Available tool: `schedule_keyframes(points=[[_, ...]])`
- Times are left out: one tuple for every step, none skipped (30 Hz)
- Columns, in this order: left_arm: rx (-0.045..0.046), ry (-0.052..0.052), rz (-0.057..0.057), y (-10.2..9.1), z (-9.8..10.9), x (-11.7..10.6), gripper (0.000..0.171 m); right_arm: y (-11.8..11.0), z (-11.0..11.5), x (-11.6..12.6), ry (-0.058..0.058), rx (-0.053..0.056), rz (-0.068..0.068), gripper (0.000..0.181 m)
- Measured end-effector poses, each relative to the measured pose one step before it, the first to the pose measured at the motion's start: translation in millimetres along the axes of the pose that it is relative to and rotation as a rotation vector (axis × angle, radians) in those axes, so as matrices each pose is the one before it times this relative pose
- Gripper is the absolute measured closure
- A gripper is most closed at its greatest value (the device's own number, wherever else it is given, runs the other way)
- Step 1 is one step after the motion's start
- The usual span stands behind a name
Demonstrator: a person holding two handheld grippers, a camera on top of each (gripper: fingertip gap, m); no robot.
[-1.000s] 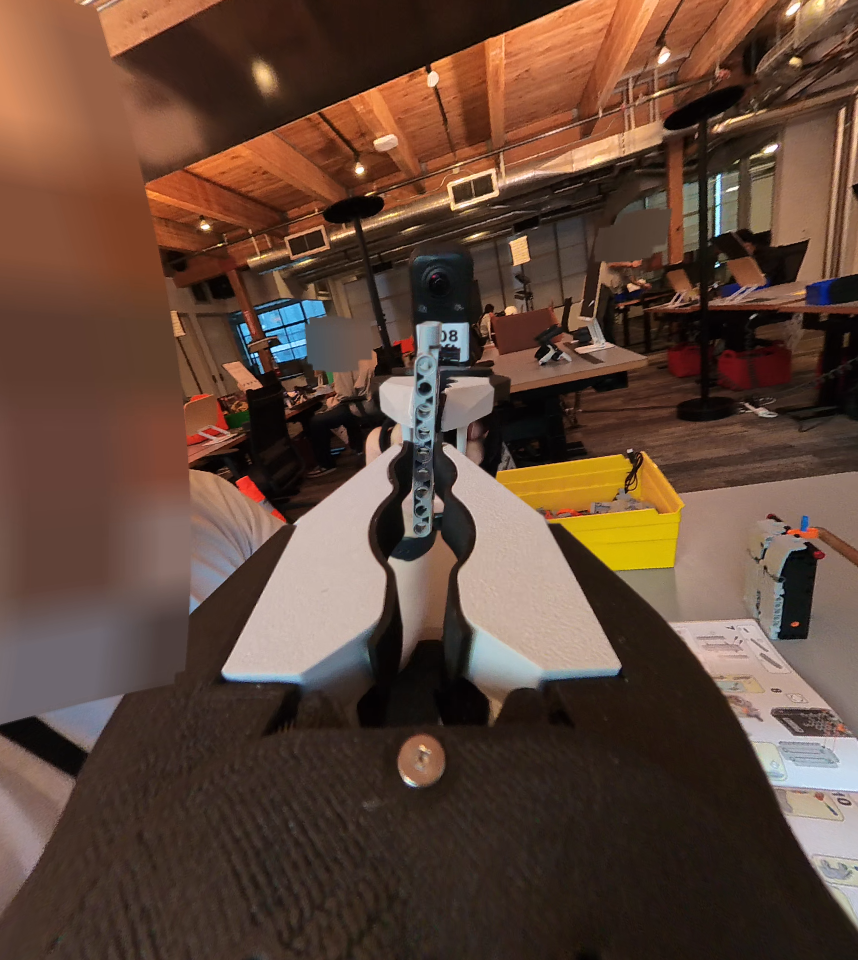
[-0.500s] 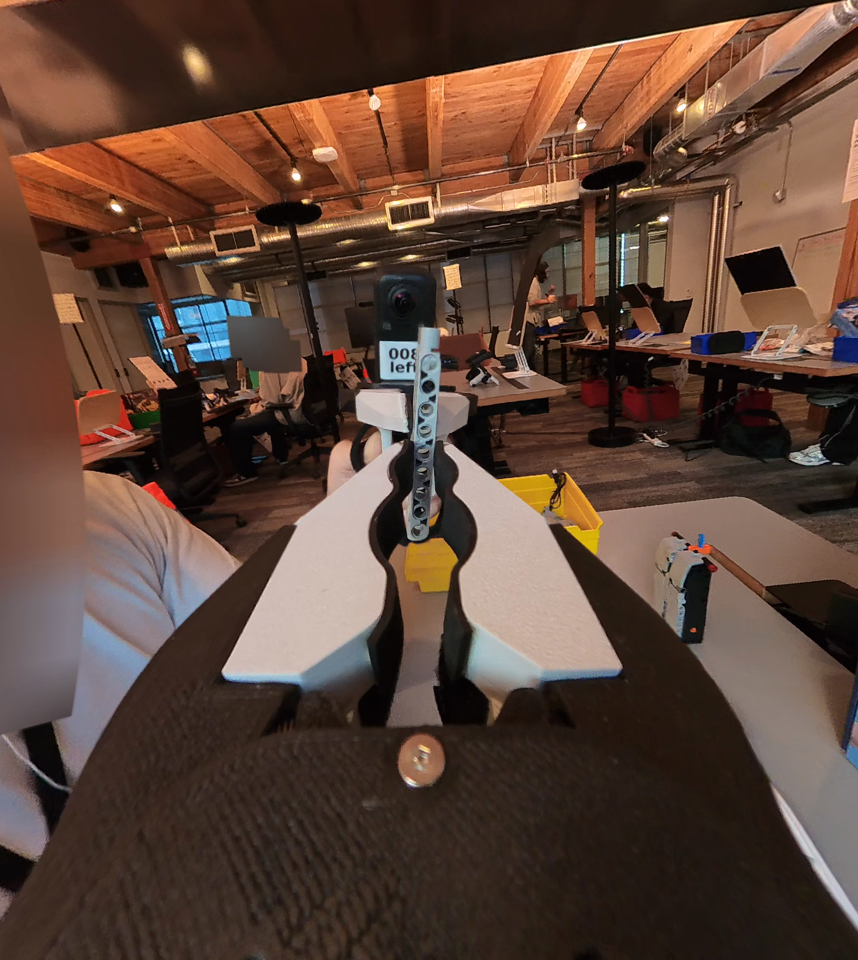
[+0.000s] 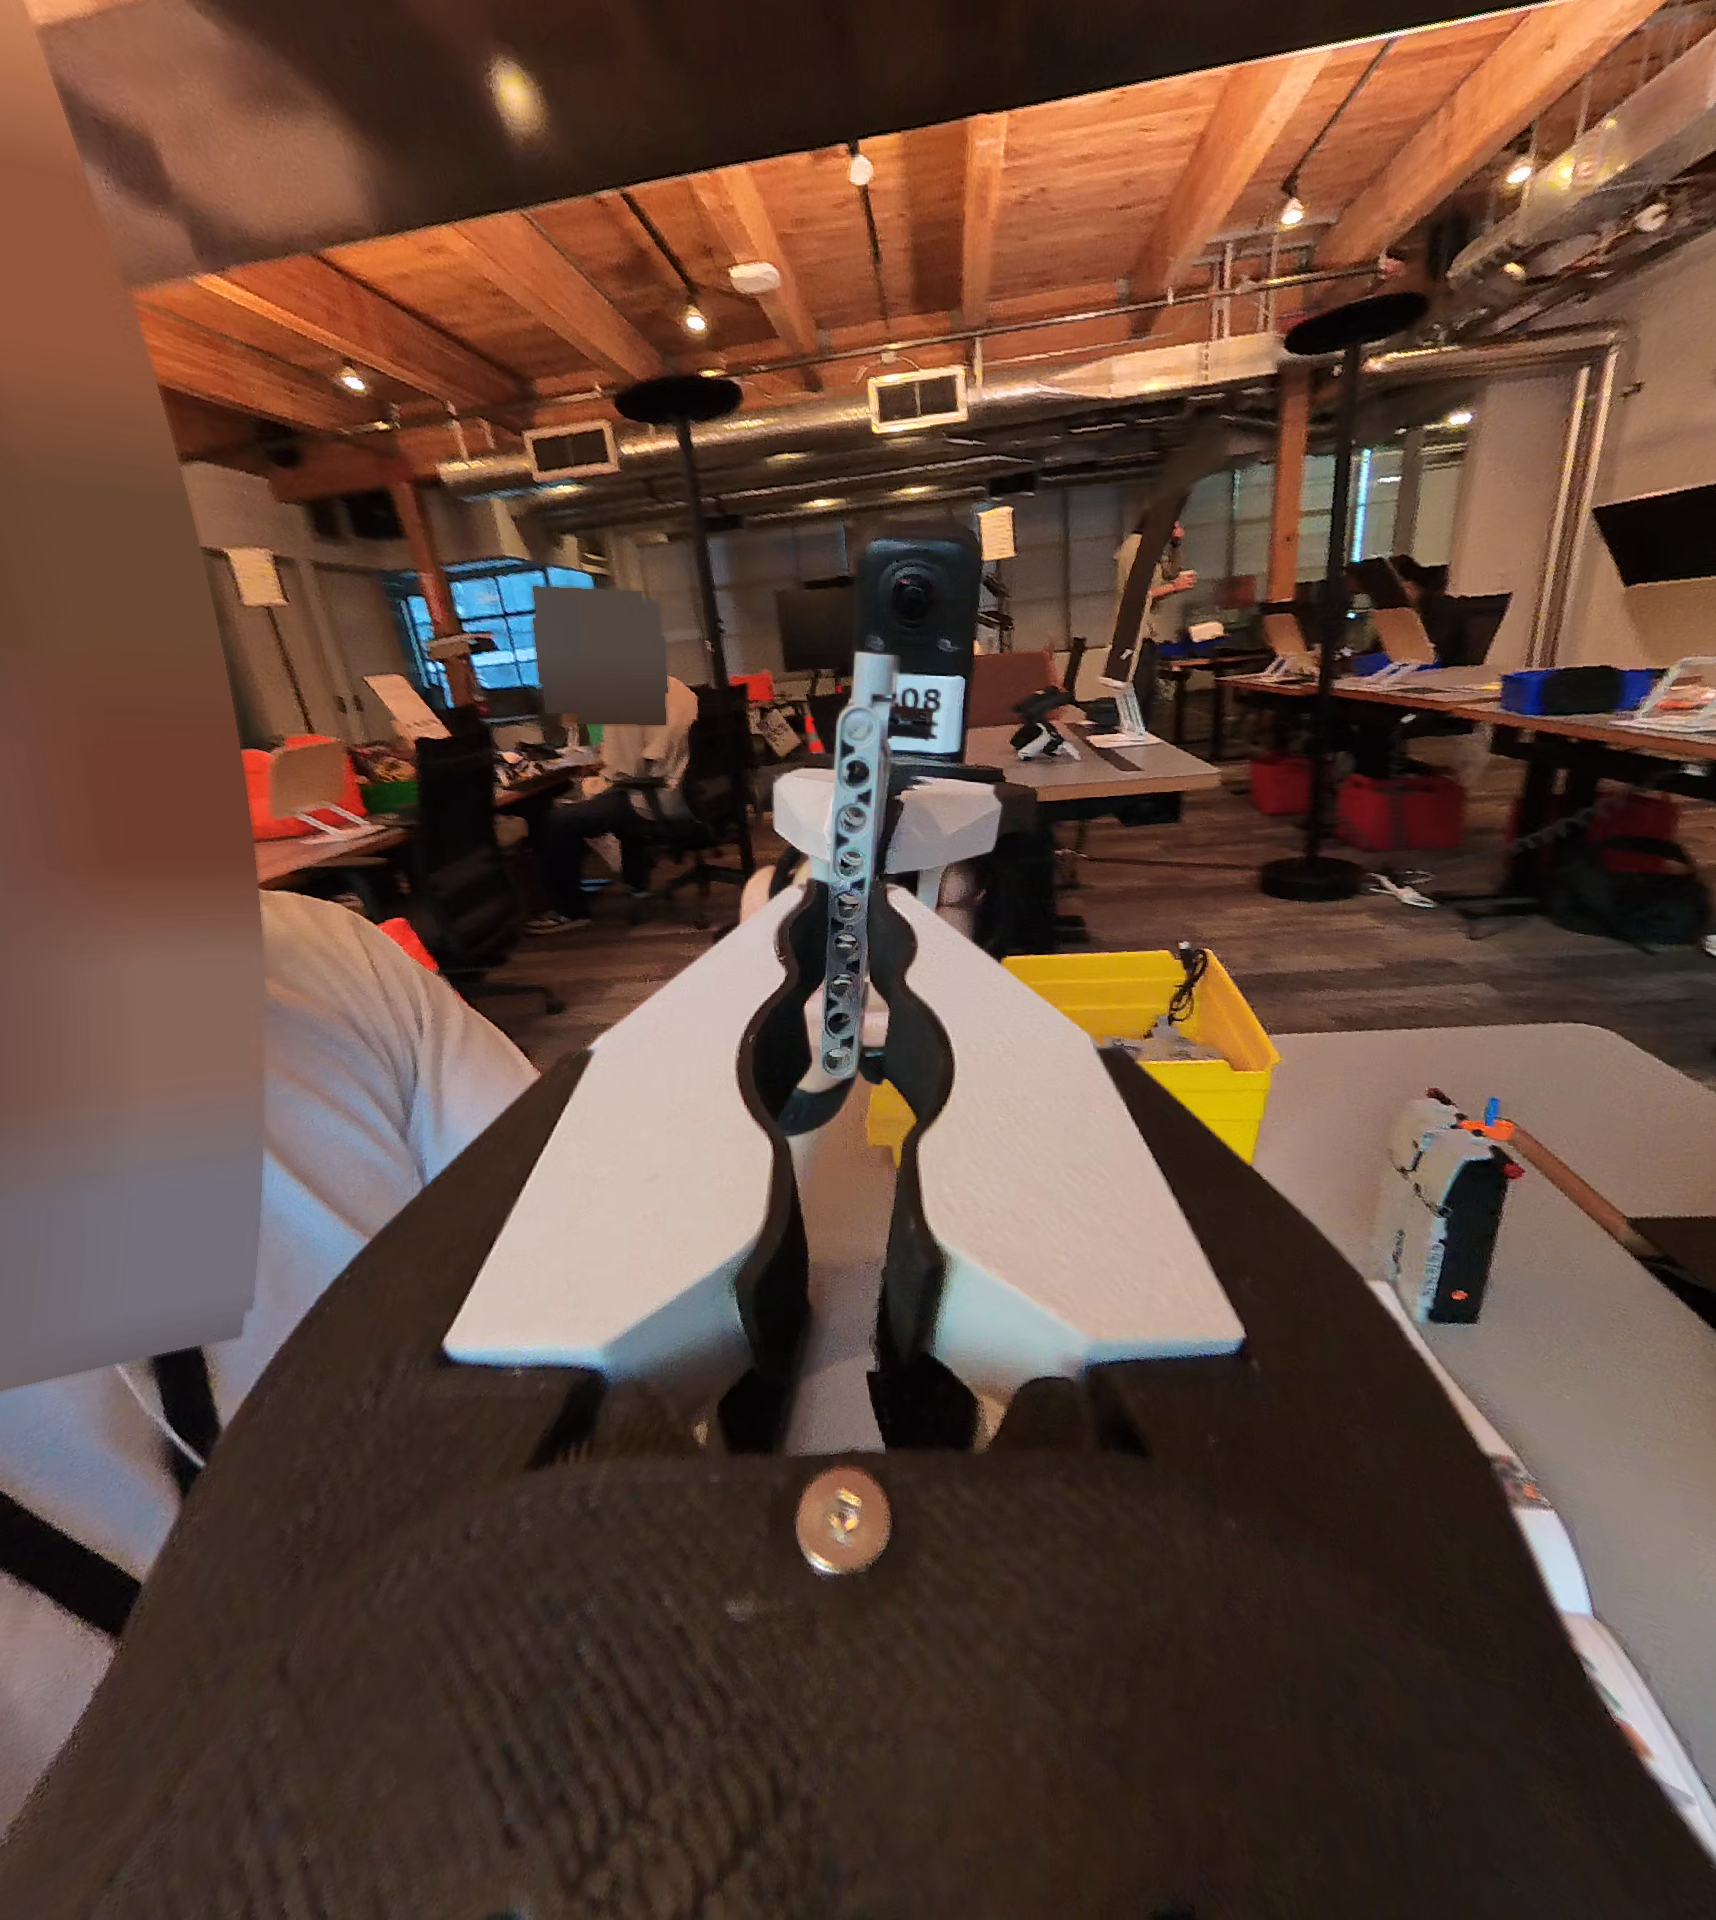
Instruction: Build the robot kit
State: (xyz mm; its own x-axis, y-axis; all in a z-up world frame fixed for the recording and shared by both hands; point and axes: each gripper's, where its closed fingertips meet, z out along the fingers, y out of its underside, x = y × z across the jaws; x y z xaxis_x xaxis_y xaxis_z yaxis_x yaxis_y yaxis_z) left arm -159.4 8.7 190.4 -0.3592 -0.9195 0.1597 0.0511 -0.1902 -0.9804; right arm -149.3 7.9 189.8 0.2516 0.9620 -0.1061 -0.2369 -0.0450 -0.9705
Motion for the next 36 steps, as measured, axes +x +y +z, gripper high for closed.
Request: schedule_keyframes(points=[[0.00297, 0.0027, -0.0070, 0.18, -0.08, -0.89, 0.166, 0.16, -0.07, 1.81, 0.0041, 0.0039, 0.0020, 0.174], [-0.00162, -0.0030, 0.0003, 0.59, 0.11, -1.48, 0.167, 0.63, -0.16, 1.12, 0.0028, -0.0006, -0.0036, 0.175], [-0.00662, 0.0027, 0.0012, 1.00, 0.16, -0.29, 0.167, 0.48, -0.03, -0.74, -0.0097, -0.0019, 0.0058, 0.175], [-0.00327, -0.0023, 0.0027, 0.39, 0.13, 0.68, 0.166, 0.15, -0.03, -0.09, -0.0034, 0.0007, -0.0007, 0.174], [-0.00816, -0.0128, 0.0112, 0.80, -0.11, -0.51, 0.167, 0.96, -0.15, 0.97, 0.0032, -0.0052, -0.0037, 0.175], [-0.00975, -0.0161, 0.0127, 0.48, -0.22, -0.46, 0.167, 1.25, -0.22, 0.68, 0.0006, -0.0067, -0.0018, 0.175], [-0.00525, -0.0056, 0.0086, 0.20, 0.21, 0.21, 0.167, 0.01, -0.23, -1.14, -0.0124, 0.0019, -0.0010, 0.175], [-0.00257, 0.0156, -0.0003, 0.17, 0.58, 2.61, 0.167, -0.56, -0.08, -3.66, -0.0282, 0.0039, 0.0031, 0.175], [-0.00100, 0.0188, -0.0074, -0.06, 0.68, 2.04, 0.167, -0.43, 0.06, -2.32, -0.0192, 0.0037, 0.0058, 0.175], [0.00058, -0.0026, -0.0020, -0.64, -0.37, -1.05, 0.167, 0.16, -0.01, 1.14, 0.0049, 0.0013, 0.0000, 0.175], [-0.00743, -0.0066, 0.0019, 0.69, -0.30, -0.75, 0.167, 0.72, 0.05, 0.69, -0.0016, -0.0007, 0.0046, 0.175], [-0.00664, -0.0074, 0.0033, 0.40, -0.14, -0.11, 0.167, 0.24, 0.26, 0.34, -0.0083, 0.0044, 0.0130, 0.175], [0.00146, -0.0089, 0.0058, -0.93, 0.30, 0.33, 0.167, -1.16, 0.22, 0.30, -0.0113, 0.0167, 0.0138, 0.175], [0.00105, -0.0104, 0.0067, -0.28, 0.15, 0.10, 0.167, -1.14, 0.12, 0.81, -0.0104, 0.0164, 0.0158, 0.175], [-0.00155, -0.0183, 0.0089, -0.40, 0.21, -0.97, 0.167, 0.38, 0.01, 2.03, 0.0031, 0.0052, 0.0031, 0.175], [0.00051, -0.0121, 0.0042, -0.60, 0.05, -1.29, 0.167, 0.03, 0.17, 1.15, 0.0050, 0.0019, -0.0046, 0.175], [0.00605, 0.0056, -0.0075, -0.37, -0.12, -0.39, 0.167, -0.56, 0.38, -0.69, -0.0010, 0.0017, -0.0050, 0.175], [0.00641, 0.0094, -0.0110, -0.31, -0.43, 0.05, 0.166, -0.17, 0.23, -0.16, 0.0063, -0.0024, -0.0088, 0.175], [0.00184, -0.0010, -0.0032, 0.00, -0.46, -0.72, 0.167, 0.61, -0.08, 1.35, 0.0186, -0.0086, -0.0180, 0.175], [-0.00612, -0.0025, -0.0003, 1.12, 0.02, -0.83, 0.167, 1.26, -0.20, 0.61, 0.0145, -0.0137, -0.0177, 0.175], [0.00054, 0.0074, 0.0010, -0.20, 0.17, 0.73, 0.167, -0.27, 0.08, -1.91, -0.0036, -0.0028, -0.0077, 0.175], [0.00220, 0.0179, -0.0053, -0.33, 0.54, 2.54, 0.167, -0.61, -0.16, -2.85, -0.0144, -0.0012, 0.0015, 0.175], [0.00134, 0.0116, -0.0052, -0.36, 0.12, 1.47, 0.167, -0.18, -0.34, -1.12, -0.0044, -0.0017, -0.0010, 0.175], [0.00045, 0.0067, -0.0003, 0.30, -0.71, 0.41, 0.167, 0.24, -0.22, -0.63, -0.0027, -0.0023, -0.0022, 0.175], [-0.00003, 0.0219, -0.0093, 0.65, 0.03, 1.95, 0.167, 0.48, 0.19, -2.91, -0.0183, -0.0047, 0.0033, 0.175], [0.00289, 0.0226, -0.0126, -0.01, 0.32, 2.05, 0.167, -0.25, 0.54, -1.98, -0.0136, 0.0010, 0.0041, 0.175], [0.00343, 0.0093, -0.0037, -0.18, 0.14, 0.33, 0.167, -0.07, 0.15, -0.33, -0.0066, 0.0021, 0.0061, 0.175], [-0.00078, 0.0083, -0.0016, 0.30, 0.23, 0.45, 0.167, 0.56, 0.12, -1.05, -0.0173, 0.0018, 0.0115, 0.175], [-0.00069, 0.0113, -0.0027, 0.63, 0.73, 0.86, 0.167, -0.05, 0.06, -1.36, -0.0229, 0.0069, 0.0160, 0.175], [0.00665, 0.0008, -0.0039, -0.54, 0.50, -0.95, 0.167, -1.48, -0.27, 1.17, -0.0021, 0.0155, 0.0056, 0.175], [0.00913, -0.0145, 0.0006, -1.00, -0.47, -2.76, 0.167, -1.09, -0.27, 3.54, 0.0213, 0.0096, -0.0061, 0.175], [0.00498, -0.0158, 0.0035, -0.59, -0.45, -2.48, 0.167, -0.31, 0.06, 3.08, 0.0240, 0.0022, -0.0118, 0.175], [0.00383, -0.0130, 0.0007, -0.40, -0.41, -2.40, 0.167, -0.34, 0.30, 2.53, 0.0246, 0.0006, -0.0127, 0.175], [0.00609, -0.0163, 0.0037, -1.02, -0.64, -2.20, 0.167, -0.85, 0.32, 2.41, 0.0280, 0.0035, -0.0155, 0.175], [0.00536, -0.0157, 0.0068, -0.43, -0.29, -2.06, 0.167, -0.91, 0.19, 1.61, 0.0238, 0.0038, -0.0180, 0.175], [0.00168, -0.0164, 0.0083, -0.27, -0.17, -1.58, 0.167, -0.49, 0.15, 1.66, 0.0221, 0.0007, -0.0141, 0.174]])
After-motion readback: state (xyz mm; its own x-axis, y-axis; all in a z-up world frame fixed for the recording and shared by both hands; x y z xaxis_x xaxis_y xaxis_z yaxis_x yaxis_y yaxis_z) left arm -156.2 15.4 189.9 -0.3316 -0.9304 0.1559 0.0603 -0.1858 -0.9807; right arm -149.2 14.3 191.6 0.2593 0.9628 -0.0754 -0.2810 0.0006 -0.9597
